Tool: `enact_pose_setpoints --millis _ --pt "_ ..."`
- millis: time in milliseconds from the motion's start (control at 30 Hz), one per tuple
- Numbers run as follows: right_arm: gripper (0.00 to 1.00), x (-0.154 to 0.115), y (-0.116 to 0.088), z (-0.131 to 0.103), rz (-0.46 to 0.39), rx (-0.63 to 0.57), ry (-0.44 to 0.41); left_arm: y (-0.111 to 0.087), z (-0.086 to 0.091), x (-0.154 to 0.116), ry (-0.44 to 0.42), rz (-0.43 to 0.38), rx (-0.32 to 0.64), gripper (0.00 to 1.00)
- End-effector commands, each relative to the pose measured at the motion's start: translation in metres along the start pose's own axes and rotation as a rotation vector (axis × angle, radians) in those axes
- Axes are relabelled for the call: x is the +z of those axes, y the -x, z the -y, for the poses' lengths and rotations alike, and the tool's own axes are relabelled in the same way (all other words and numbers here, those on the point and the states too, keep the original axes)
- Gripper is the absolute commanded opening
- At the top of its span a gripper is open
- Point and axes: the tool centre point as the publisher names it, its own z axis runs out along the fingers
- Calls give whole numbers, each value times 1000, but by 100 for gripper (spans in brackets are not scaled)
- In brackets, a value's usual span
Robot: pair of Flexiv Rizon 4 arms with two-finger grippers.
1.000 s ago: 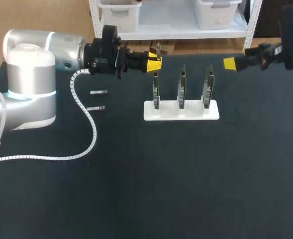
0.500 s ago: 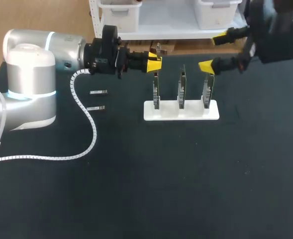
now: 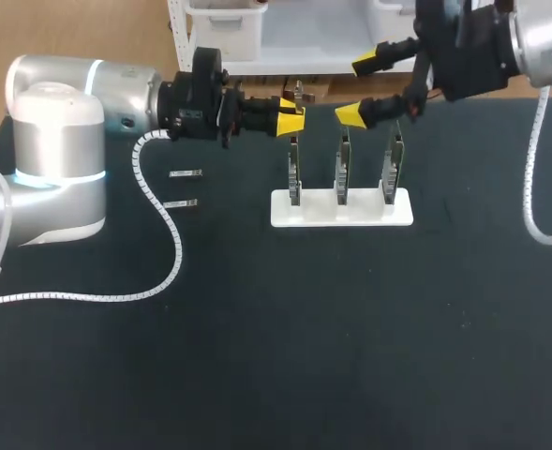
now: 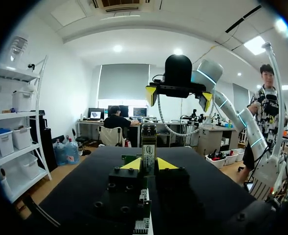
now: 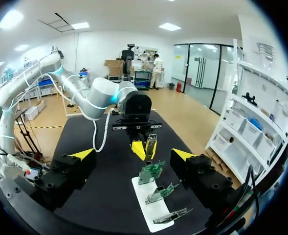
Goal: Pick up the optical module with the left hand, and insert it into the network port with the right hand.
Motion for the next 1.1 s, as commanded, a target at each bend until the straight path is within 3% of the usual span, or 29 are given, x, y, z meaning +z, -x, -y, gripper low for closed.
enact_pose_setpoints --millis 33,400,500,600,867,1100 --pt "100 -1 -1 4 9 -1 162 0 -1 0 -2 -1 -1 0" --pt "100 -1 -1 4 9 -1 162 0 -1 0 -2 -1 -1 0" --pt "100 18 4 -15 -51 -110 236 0 -1 0 -2 -1 -1 0" --pt "100 28 9 -20 -63 -166 248 0 -1 0 -2 -1 -1 0" --pt "100 35 25 3 -25 -222 234 0 -1 0 -2 -1 -1 0" --pt "100 43 27 28 1 -232 304 0 -1 0 -2 -1 -1 0"
